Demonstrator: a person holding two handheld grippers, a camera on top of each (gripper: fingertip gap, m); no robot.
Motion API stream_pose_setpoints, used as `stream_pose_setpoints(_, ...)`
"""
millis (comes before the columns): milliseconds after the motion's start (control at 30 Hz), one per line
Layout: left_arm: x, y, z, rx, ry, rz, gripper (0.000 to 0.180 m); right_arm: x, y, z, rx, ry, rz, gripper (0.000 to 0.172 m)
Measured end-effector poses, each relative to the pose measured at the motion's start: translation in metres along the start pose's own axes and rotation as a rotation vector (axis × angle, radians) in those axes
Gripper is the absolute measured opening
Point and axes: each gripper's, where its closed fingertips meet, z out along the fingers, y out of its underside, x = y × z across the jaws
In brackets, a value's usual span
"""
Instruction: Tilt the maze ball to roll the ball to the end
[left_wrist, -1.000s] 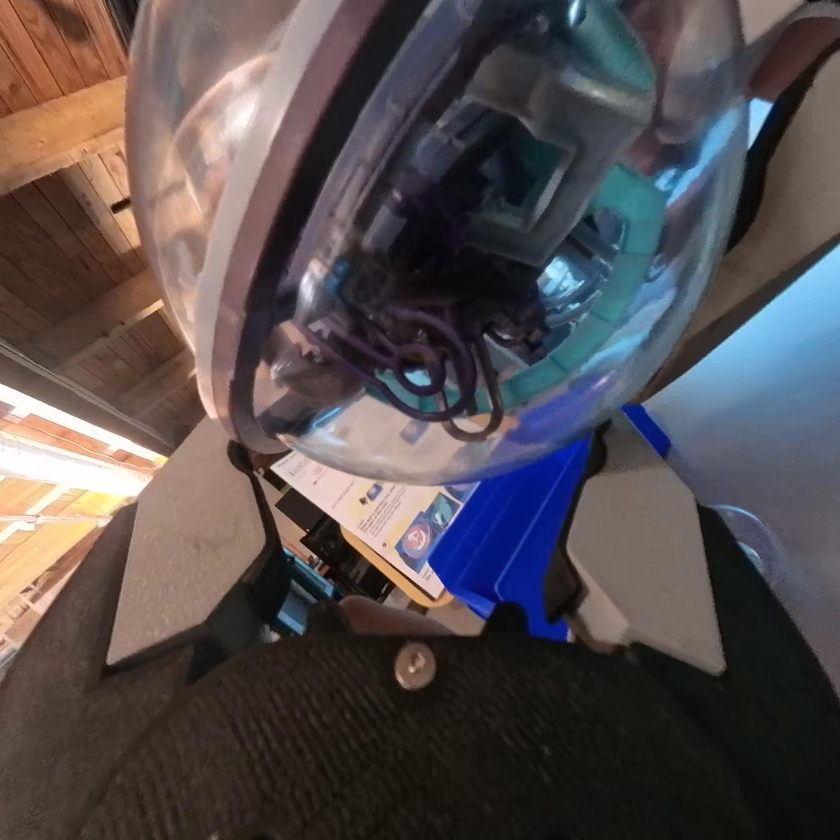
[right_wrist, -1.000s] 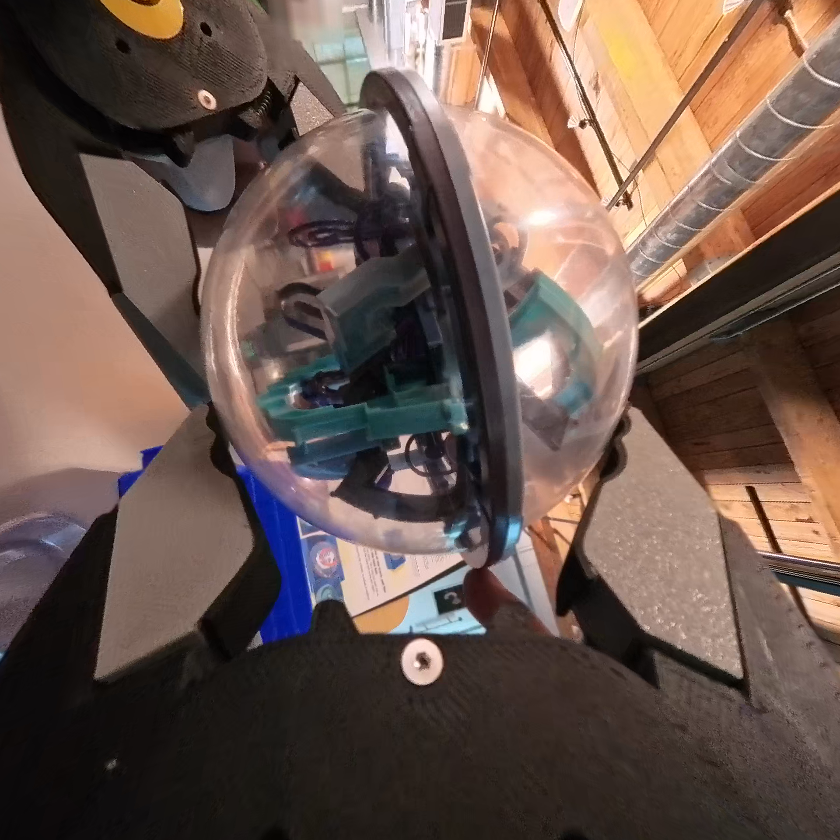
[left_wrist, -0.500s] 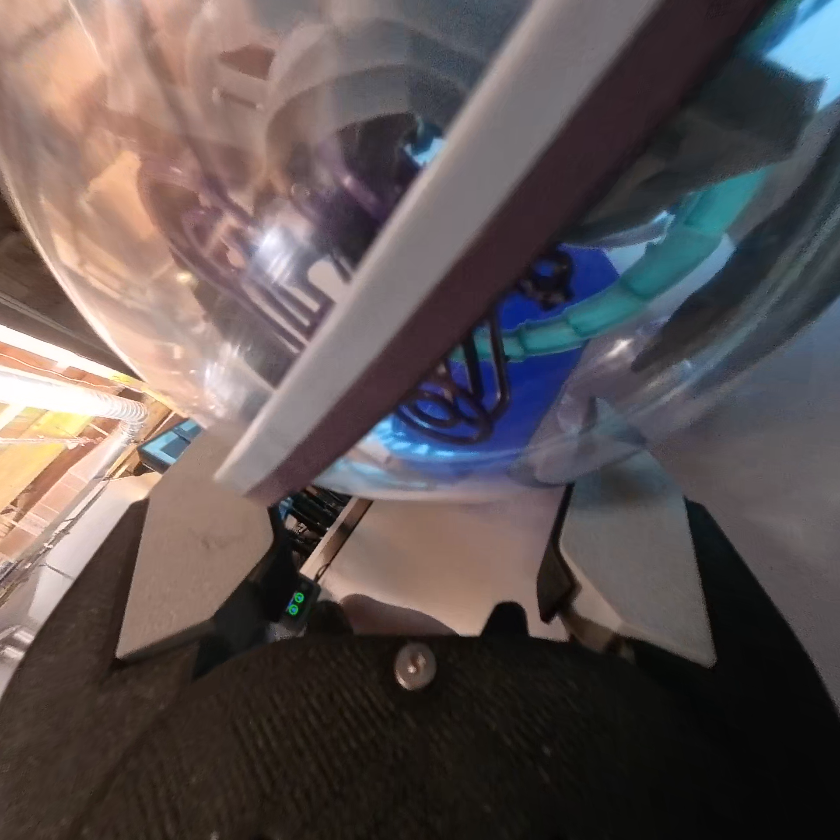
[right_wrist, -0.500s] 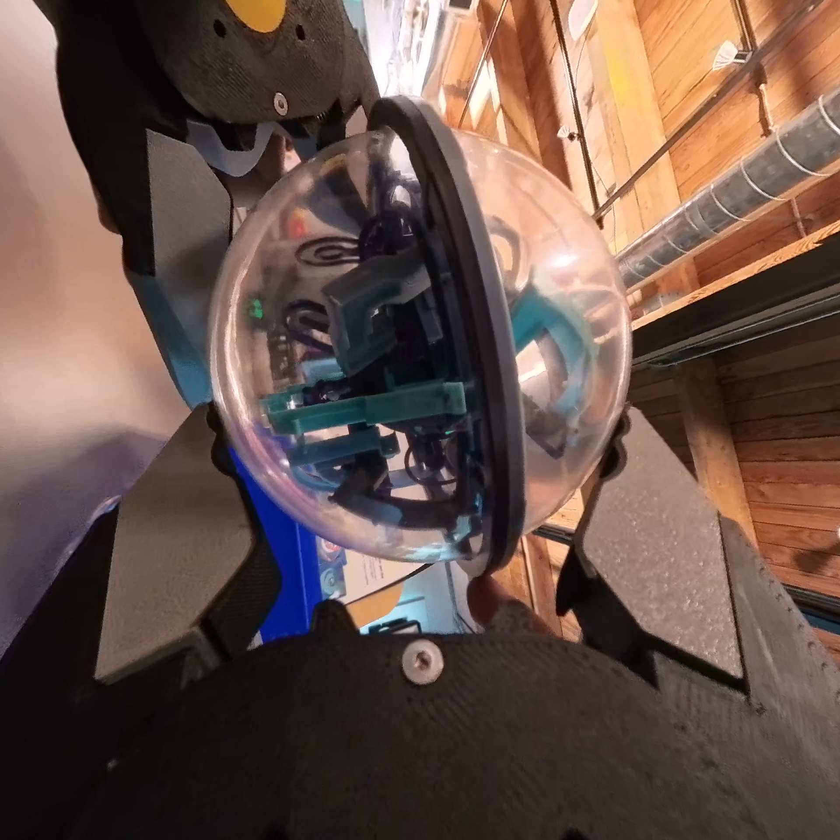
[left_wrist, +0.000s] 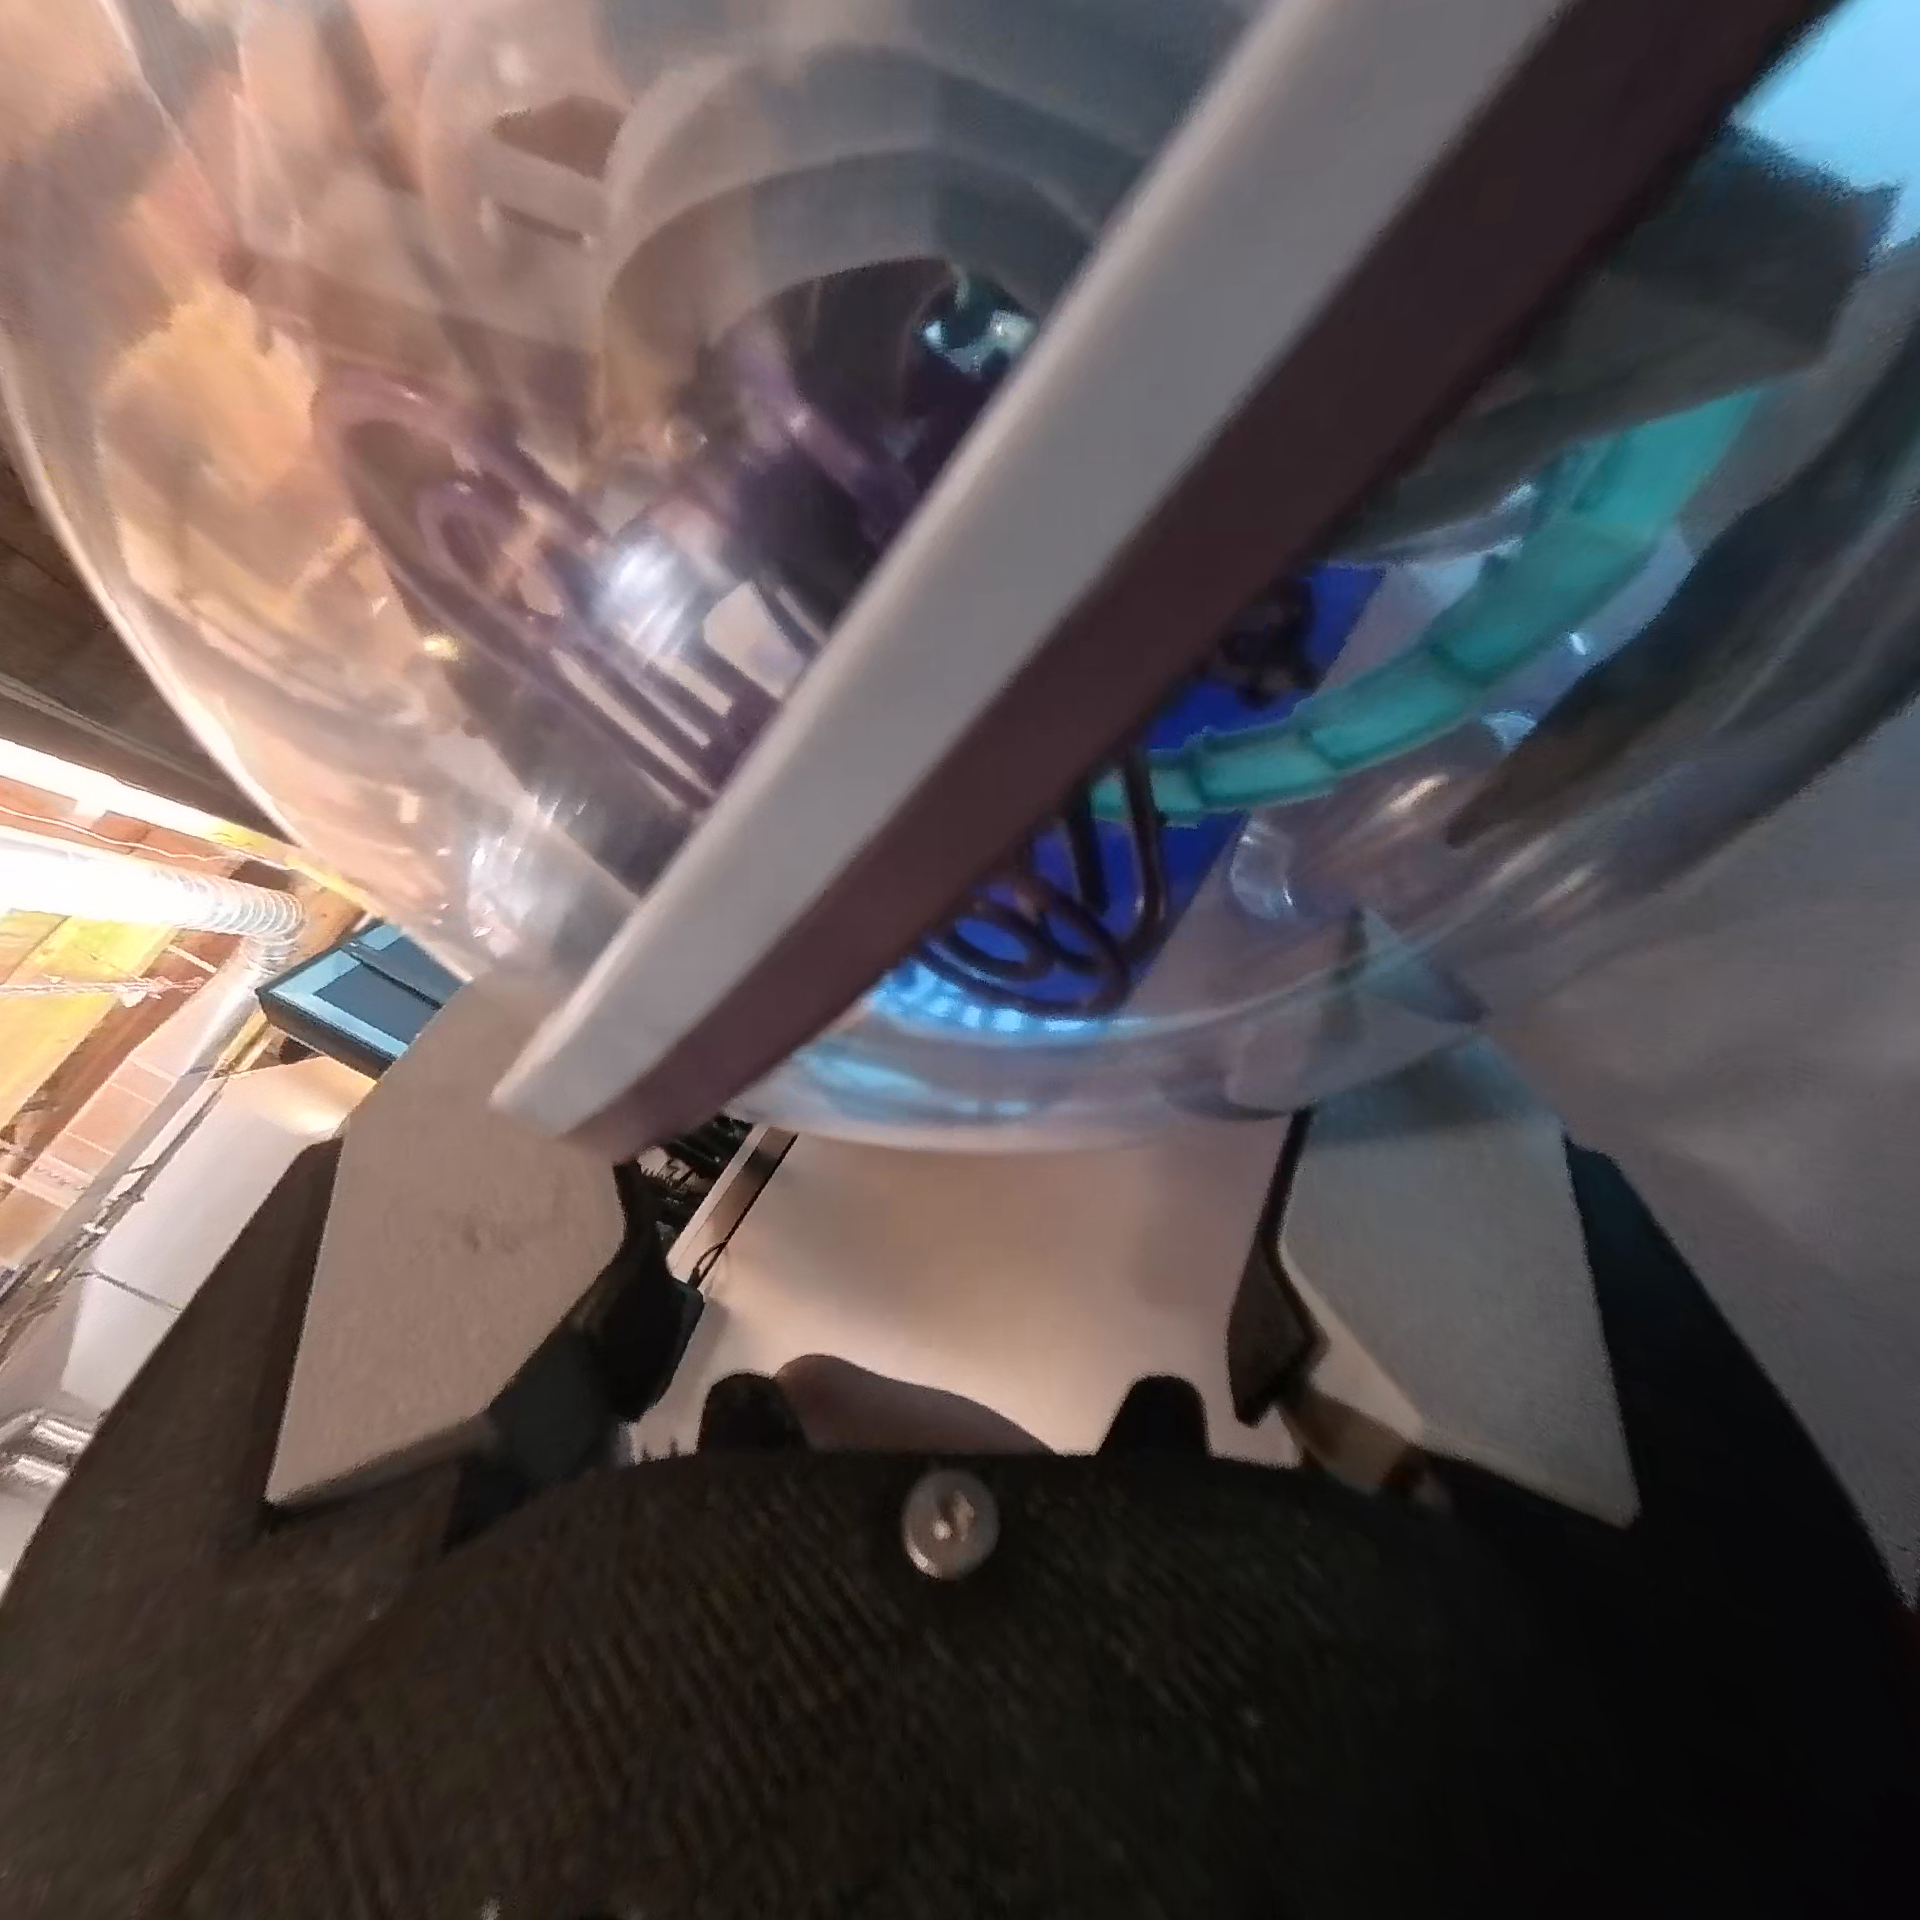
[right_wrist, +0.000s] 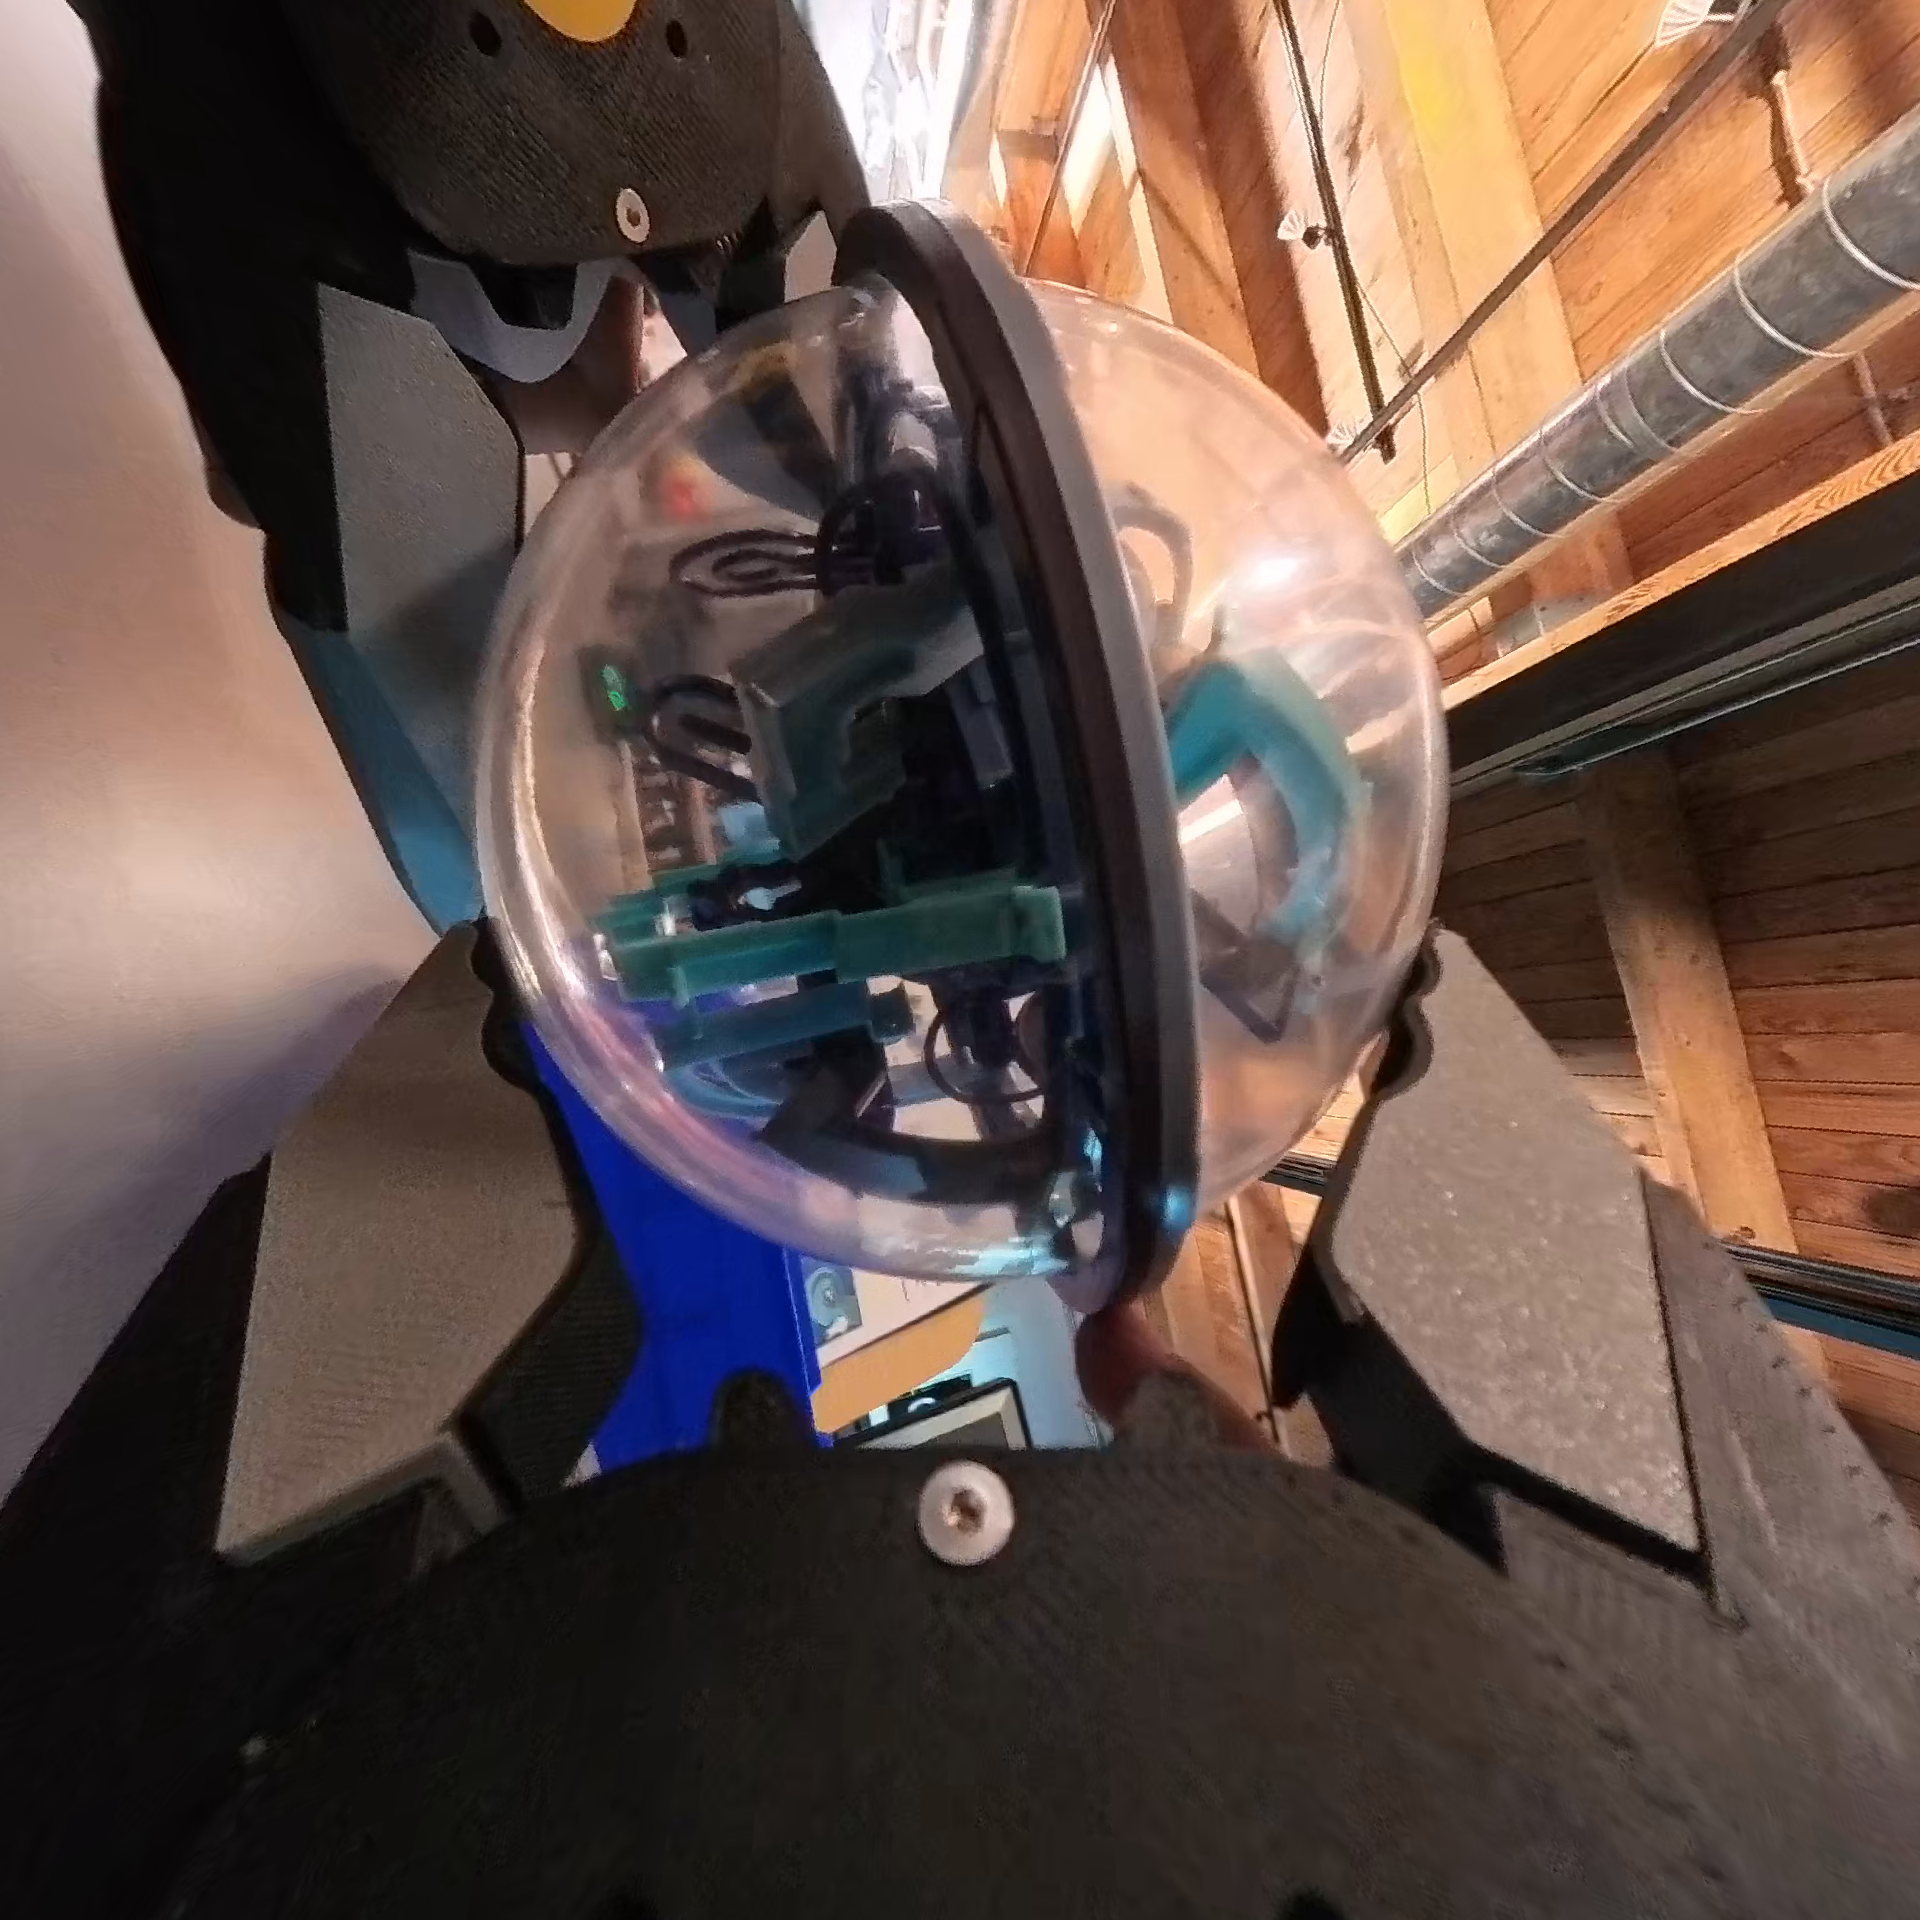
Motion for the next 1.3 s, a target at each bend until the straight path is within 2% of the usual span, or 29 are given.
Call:
stream_pose_setpoints(567, 0.001, 0.001, -0.013, -0.042, -0.007, 0.071, 0.137, -0.005, -0.007, -0.006, 0.010, 0.055, 0.059, 0.158)
stream_pose_setpoints(900, 0.007, 0.008, -0.007, -0.055, 0.004, 0.065, 0.137, -0.013, 0.002, -0.006, 0.000, 0.040, 0.082, 0.158)
stream_pose_setpoints(1300, 0.001, 0.000, -0.006, -0.069, 0.019, 0.056, 0.137, -0.002, 0.008, -0.002, -0.005, 0.009, 0.144, 0.158)
